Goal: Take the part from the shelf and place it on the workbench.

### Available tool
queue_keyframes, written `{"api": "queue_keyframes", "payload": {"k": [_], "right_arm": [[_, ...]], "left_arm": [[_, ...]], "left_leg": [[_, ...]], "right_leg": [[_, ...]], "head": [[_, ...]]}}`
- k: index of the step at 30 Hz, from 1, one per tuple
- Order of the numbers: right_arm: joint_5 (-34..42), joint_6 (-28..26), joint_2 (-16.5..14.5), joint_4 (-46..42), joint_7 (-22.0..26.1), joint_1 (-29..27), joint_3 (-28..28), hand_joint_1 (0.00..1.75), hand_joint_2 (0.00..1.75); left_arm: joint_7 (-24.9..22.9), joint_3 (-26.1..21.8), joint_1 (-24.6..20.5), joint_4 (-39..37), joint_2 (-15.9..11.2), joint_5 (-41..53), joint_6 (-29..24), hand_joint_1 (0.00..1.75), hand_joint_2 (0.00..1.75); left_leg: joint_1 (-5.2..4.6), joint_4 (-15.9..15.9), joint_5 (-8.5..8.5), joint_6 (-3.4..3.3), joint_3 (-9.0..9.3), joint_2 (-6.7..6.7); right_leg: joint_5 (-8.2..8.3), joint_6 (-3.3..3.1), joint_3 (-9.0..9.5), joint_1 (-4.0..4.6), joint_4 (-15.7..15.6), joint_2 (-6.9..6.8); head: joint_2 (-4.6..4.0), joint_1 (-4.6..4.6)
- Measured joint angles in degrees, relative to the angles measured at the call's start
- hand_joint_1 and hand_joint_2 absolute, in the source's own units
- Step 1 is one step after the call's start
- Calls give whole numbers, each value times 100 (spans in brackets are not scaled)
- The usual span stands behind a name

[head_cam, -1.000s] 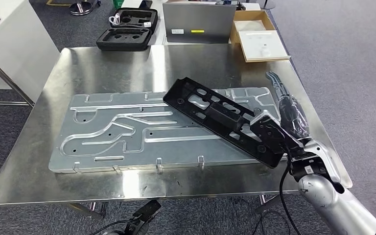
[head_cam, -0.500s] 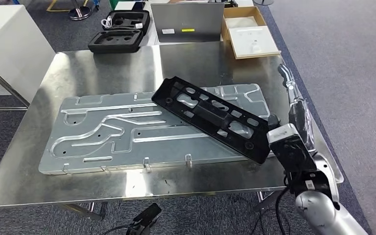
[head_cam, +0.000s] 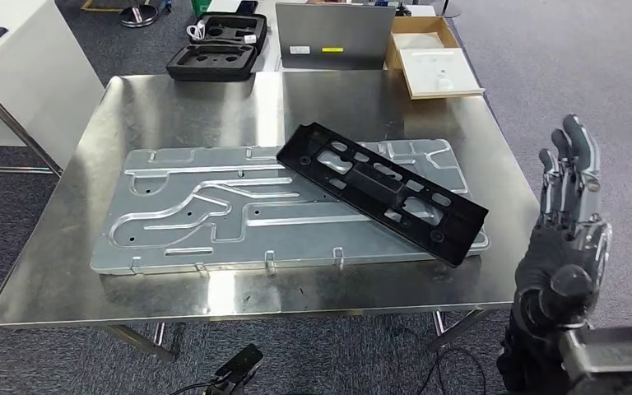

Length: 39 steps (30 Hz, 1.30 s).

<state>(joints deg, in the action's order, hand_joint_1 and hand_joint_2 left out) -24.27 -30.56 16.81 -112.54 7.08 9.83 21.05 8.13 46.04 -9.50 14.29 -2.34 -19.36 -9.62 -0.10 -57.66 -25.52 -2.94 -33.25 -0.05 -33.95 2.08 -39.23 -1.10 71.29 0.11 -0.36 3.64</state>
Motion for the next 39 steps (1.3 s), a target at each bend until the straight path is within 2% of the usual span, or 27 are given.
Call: {"api": "queue_keyframes", "payload": {"k": [1,2,3,5,7,10,11,12,15,16,17,18,20,22,23,25,26,27,28,30,31,32,33,34,35,37,39], "right_arm": [[-106,-58,-17,-88,-13,-97,-10,0,0],[-223,-129,-33,-173,-31,-193,-26,0,0],[-349,-219,-50,-259,-64,-291,-52,0,0],[-560,-439,-85,-414,-149,-488,-123,0,0],[-604,-686,-137,-522,-217,-714,-212,0,0],[-288,-914,-245,-565,-149,-1082,-360,0,0],[-150,-932,-287,-555,-76,-1196,-414,0,0],[-33,-940,-330,-540,0,-1303,-477,0,0],[235,-944,-457,-490,90,-1539,-692,0,0],[360,-945,-501,-463,91,-1608,-764,0,0],[505,-945,-549,-413,107,-1690,-848,0,0],[638,-946,-597,-327,161,-1780,-945,0,0],[817,-948,-697,-30,355,-1962,-1174,0,0],[891,-948,-781,304,541,-2098,-1398,0,0],[926,-948,-819,449,586,-2140,-1498,0,0],[1112,-908,-903,741,665,-2186,-1687,0,0],[1308,-840,-953,941,746,-2202,-1789,0,0],[1628,-705,-1011,1239,876,-2201,-1915,0,0],[1995,-534,-1070,1606,1021,-2174,-2051,0,0],[2727,-170,-1179,2615,1348,-2006,-2334,0,0],[3006,-25,-1222,3209,1524,-1877,-2476,0,0],[3229,97,-1263,3828,1709,-1744,-2625,0,0],[3386,189,-1300,4395,1871,-1619,-2772,0,0],[3490,247,-1339,4901,1996,-1508,-2909,0,0],[3539,273,-1381,5347,2085,-1399,-3022,0,0],[3575,281,-1467,6129,2192,-1180,-3180,0,0],[3593,301,-1542,6783,2160,-1023,-3297,0,0]], "left_arm": [[4,-18,17,-2,-1,-17,-1,0,0],[11,-37,34,-4,-1,-39,-1,0,0],[24,-55,46,-7,-2,-66,-4,0,0],[57,-76,59,-13,-3,-121,-15,0,0],[95,-94,83,-22,-7,-180,-31,0,0],[164,-152,149,-37,-13,-268,-65,0,0],[182,-174,174,-41,-15,-287,-75,0,0],[194,-191,197,-45,-17,-302,-81,0,0],[218,-239,236,-54,-19,-355,-104,0,0],[233,-257,240,-55,-19,-381,-119,0,0],[250,-275,244,-56,-18,-414,-135,0,0],[264,-298,252,-56,-17,-447,-150,0,0],[275,-349,267,-60,-19,-494,-174,0,0],[273,-384,270,-68,-27,-514,-182,0,0],[272,-396,271,-72,-31,-522,-184,0,0],[275,-441,294,-80,-30,-563,-186,0,0],[284,-467,305,-84,-27,-594,-185,0,0],[298,-490,316,-88,-24,-636,-185,0,0],[316,-510,324,-91,-20,-693,-184,0,0],[363,-578,346,-96,-9,-914,-172,0,0],[389,-631,360,-96,0,-1057,-160,0,0],[415,-689,376,-97,8,-1187,-147,0,0],[436,-741,390,-97,14,-1280,-136,0,0],[450,-784,401,-99,16,-1333,-126,0,0],[460,-823,411,-103,15,-1355,-119,0,0],[469,-894,425,-112,11,-1376,-107,0,0],[472,-953,427,-118,11,-1392,-93,0,0]], "left_leg": [[-6,-10,38,-2,-62,7],[-11,-26,76,1,-131,14],[-12,-51,112,10,-202,19],[-17,-118,170,47,-335,18],[-29,-161,234,107,-405,13],[-21,-147,337,208,-433,7],[-13,-188,264,242,-467,3],[-4,-318,74,277,-518,-1],[24,-1196,-788,356,-697,-3],[27,-1470,-904,368,-699,-3],[28,-1607,-869,373,-631,-3],[28,-1573,-728,373,-481,-3],[23,-987,-472,345,61,-8],[-9,-197,-536,286,594,-19],[-33,44,-606,254,721,-24],[-41,165,-556,183,713,-20],[-30,198,-483,145,684,-4],[-14,231,-399,96,631,15],[1,264,-309,52,561,35],[-20,266,-151,0,380,61],[-30,251,-70,-4,272,68],[-39,225,10,-1,150,72],[-45,187,83,7,13,73],[-46,135,146,21,-124,70],[-48,66,195,43,-250,66],[-62,-70,267,104,-433,66],[-65,-129,348,166,-508,71]], "right_leg": [[-95,8,-32,0,242,0],[-69,14,28,-2,306,-1],[55,16,193,-4,158,-2],[277,6,721,-5,-558,-7],[312,-43,1053,22,-1122,-2],[383,-157,1006,46,-1266,0],[440,-198,964,36,-1274,-7],[504,-245,909,20,-1290,-18],[705,-319,681,7,-1294,-32],[773,-317,593,7,-1286,-32],[839,-312,499,6,-1273,-32],[901,-304,398,4,-1255,-33],[1009,-275,229,2,-1215,-33],[1113,-215,145,2,-1202,-35],[1171,-178,132,-3,-1215,-37],[1281,-105,129,-11,-1269,-39],[1270,-77,119,-12,-1273,-30],[1134,-57,91,-8,-1205,-22],[891,-41,41,-7,-1035,-14],[285,-17,-93,-15,-407,-12],[140,-1,-138,-20,-66,-14],[154,12,-134,-24,182,-15],[295,20,-57,-29,272,-15],[479,24,111,-37,174,-16],[561,27,380,-51,-127,-15],[420,4,924,-36,-906,-5],[265,-59,1099,4,-1293,8]], "head": [[0,-2],[1,-1],[0,-1],[1,-3],[1,4],[1,-13],[1,-14],[0,-8],[-1,12],[-1,13],[-1,12],[-1,14],[1,15],[1,12],[0,19],[0,30],[1,32],[1,14],[0,-12],[-1,-46],[-1,-51],[-1,-53],[0,-55],[-1,-55],[-1,-55],[-1,-40],[-1,-21]]}}
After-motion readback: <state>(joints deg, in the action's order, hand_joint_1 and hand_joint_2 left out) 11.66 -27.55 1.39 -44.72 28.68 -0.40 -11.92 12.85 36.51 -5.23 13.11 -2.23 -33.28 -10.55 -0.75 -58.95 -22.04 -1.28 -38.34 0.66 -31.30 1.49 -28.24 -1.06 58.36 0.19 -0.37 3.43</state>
